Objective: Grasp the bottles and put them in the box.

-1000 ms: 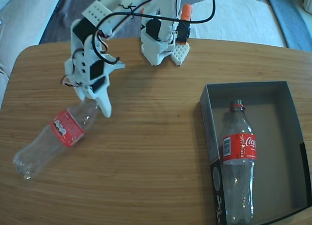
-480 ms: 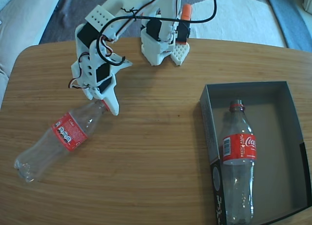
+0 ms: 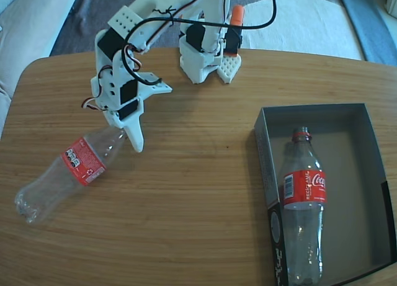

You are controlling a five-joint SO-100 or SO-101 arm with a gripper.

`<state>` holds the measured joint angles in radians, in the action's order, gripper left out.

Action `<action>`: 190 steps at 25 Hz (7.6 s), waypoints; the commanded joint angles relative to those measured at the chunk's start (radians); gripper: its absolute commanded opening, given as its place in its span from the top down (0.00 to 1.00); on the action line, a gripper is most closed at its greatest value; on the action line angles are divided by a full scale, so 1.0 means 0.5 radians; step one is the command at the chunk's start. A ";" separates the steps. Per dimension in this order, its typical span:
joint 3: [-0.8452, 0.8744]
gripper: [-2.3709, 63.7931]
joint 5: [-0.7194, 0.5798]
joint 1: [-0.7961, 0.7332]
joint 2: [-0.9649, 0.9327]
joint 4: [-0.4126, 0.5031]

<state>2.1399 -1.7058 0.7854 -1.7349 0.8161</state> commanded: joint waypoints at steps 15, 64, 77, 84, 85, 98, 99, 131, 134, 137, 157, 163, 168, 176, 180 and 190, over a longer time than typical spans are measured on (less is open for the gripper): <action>-0.031 0.36 0.052 0.123 0.034 -0.009; -0.518 0.97 0.052 -0.034 0.261 0.074; -1.169 0.97 0.969 -0.614 0.261 1.095; -1.439 0.97 1.270 -0.945 0.261 1.381; -1.473 0.97 1.279 -0.994 0.261 1.402; -1.782 0.97 1.476 -1.439 0.258 1.473; -1.807 0.97 1.528 -1.476 0.258 1.479; -2.221 0.97 1.960 -3.645 0.304 1.767; -2.181 0.97 1.960 -3.774 0.359 1.681; -2.178 0.97 1.960 -3.835 0.466 1.632; -2.482 0.97 1.960 -3.632 1.052 1.488; -2.694 0.97 1.960 -3.580 1.239 1.488; -2.746 0.97 1.960 -3.580 1.328 1.488; -2.715 0.97 1.960 -3.534 1.393 1.485; -2.718 0.97 1.960 -3.491 1.454 1.479; -2.715 0.97 1.960 -3.494 1.470 1.457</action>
<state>0.8283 -0.7271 -0.9633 -0.9787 1.5493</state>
